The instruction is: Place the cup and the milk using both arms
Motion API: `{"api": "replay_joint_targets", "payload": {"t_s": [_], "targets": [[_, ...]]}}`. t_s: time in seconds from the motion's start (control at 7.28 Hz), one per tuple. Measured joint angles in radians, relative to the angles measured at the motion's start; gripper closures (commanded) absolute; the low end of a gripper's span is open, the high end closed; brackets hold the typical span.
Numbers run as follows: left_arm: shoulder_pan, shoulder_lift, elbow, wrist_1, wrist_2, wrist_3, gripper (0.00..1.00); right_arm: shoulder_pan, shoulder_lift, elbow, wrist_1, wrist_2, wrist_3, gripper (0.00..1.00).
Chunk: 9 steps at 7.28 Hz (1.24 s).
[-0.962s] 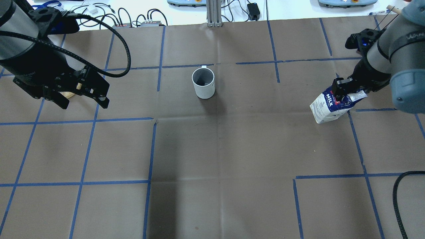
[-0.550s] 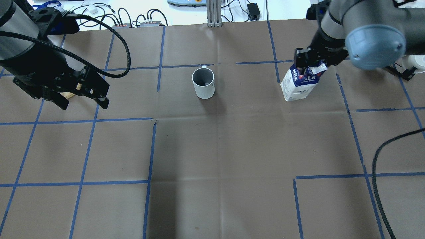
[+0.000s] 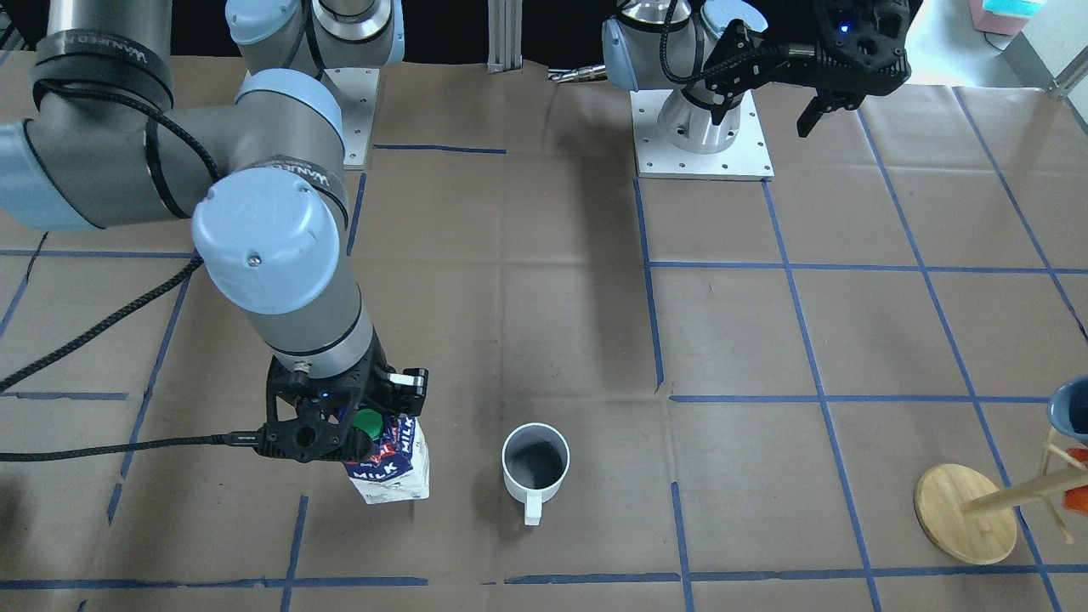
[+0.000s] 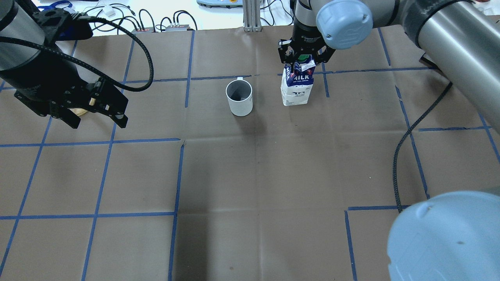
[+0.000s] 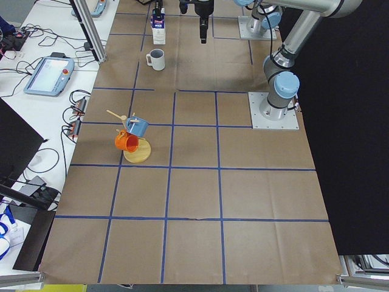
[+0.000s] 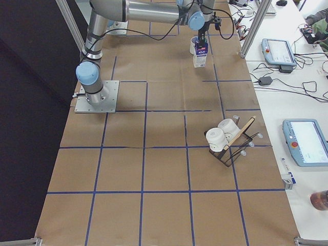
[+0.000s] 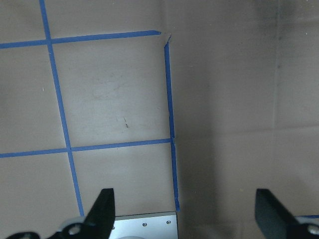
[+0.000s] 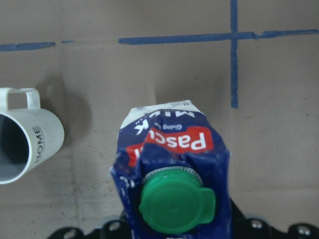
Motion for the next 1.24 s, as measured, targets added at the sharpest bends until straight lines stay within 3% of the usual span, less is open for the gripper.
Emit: {"api": "replay_joint_targets", "payload": {"t_s": [0.69,0.82,0.96,1.24], "targets": [[0.000,0.001,0.000,0.000,0.000,0.000,0.00,0.058,0.043,-0.022,-0.012,0.054,0.145,0.40],[0.000,0.001,0.000,-0.001,0.000,0.001,0.00,0.063,0.047,-0.022,-0.012,0.057,0.157,0.30],[0.000,0.003,0.000,-0.002,0.001,0.001,0.00,0.067,0.051,-0.022,-0.013,0.061,0.172,0.00],[0.001,0.016,-0.015,-0.002,0.000,0.002,0.00,0.070,0.060,-0.025,-0.013,0.064,0.183,0.00]]}}
